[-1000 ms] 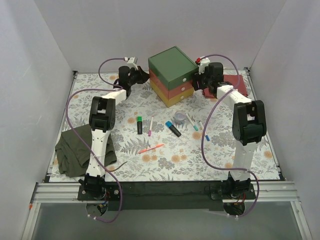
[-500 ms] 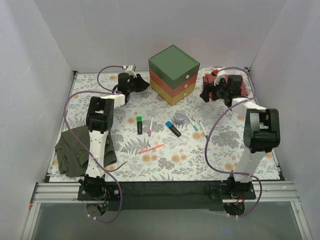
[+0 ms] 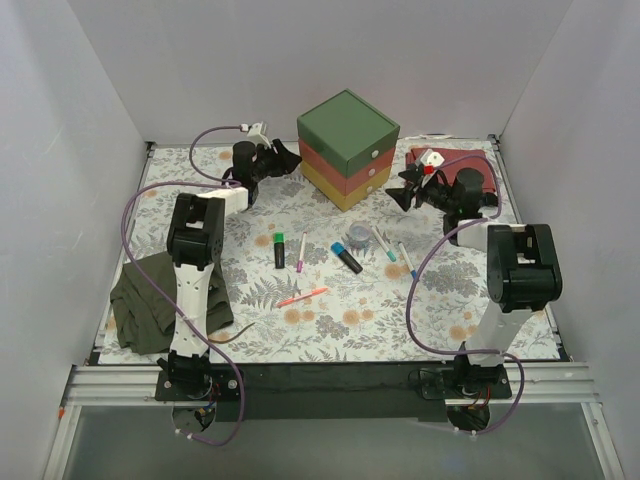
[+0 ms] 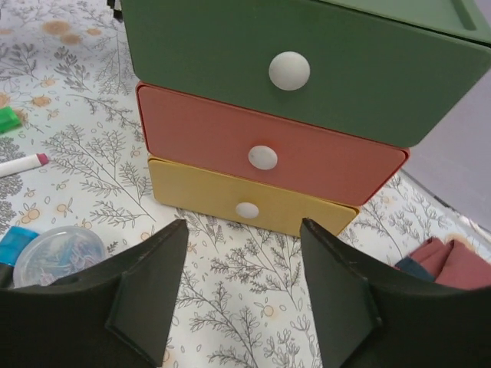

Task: Sort the stationery into containers
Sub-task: Open the drawer in the storage box.

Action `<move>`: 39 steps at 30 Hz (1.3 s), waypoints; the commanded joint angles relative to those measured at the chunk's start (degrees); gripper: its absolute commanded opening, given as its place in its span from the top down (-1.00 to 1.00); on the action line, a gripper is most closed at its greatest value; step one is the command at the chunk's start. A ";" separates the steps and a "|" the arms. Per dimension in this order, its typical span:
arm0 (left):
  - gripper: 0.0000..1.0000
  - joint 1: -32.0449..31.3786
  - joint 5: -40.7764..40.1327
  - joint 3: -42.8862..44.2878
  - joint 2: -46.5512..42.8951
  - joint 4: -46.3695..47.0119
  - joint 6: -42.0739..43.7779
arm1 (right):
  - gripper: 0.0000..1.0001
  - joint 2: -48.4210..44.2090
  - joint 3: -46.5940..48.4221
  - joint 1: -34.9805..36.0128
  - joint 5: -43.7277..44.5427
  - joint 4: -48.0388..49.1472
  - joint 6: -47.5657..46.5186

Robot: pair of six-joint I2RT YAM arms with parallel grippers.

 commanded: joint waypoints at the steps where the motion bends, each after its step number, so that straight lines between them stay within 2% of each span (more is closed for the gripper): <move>1: 0.07 -0.03 -0.01 5.68 1.27 3.29 -0.99 | -0.24 4.39 -0.33 0.31 -1.08 13.31 0.18; 4: 0.07 -0.03 -0.71 8.32 3.99 3.73 -1.35 | -0.22 7.02 0.55 1.10 -0.99 15.43 0.45; 11: 0.06 0.32 0.07 11.67 5.59 3.29 -1.78 | -0.21 12.65 6.17 3.39 0.84 12.01 0.19; 13: 0.05 0.50 0.07 11.50 5.68 3.46 -2.31 | -0.22 14.58 9.07 4.44 4.43 8.77 0.36; 19: 0.04 0.59 0.86 11.67 7.69 4.70 -3.62 | -0.27 16.44 10.22 8.48 15.51 8.49 2.91; 30: 0.04 0.67 3.41 11.67 8.84 6.80 -7.67 | -0.25 15.73 11.27 11.48 25.19 2.34 4.76; 33: 0.04 0.76 3.76 11.23 8.49 7.95 -9.07 | -0.25 16.61 14.59 11.74 28.27 -2.13 5.37; 34: 0.04 0.76 3.94 11.06 8.31 8.56 -9.43 | -0.25 17.05 16.18 11.74 29.14 -6.41 5.46; 39: 0.03 0.76 4.03 11.14 8.40 10.15 -10.40 | -0.23 18.89 19.62 11.83 29.07 -10.06 5.11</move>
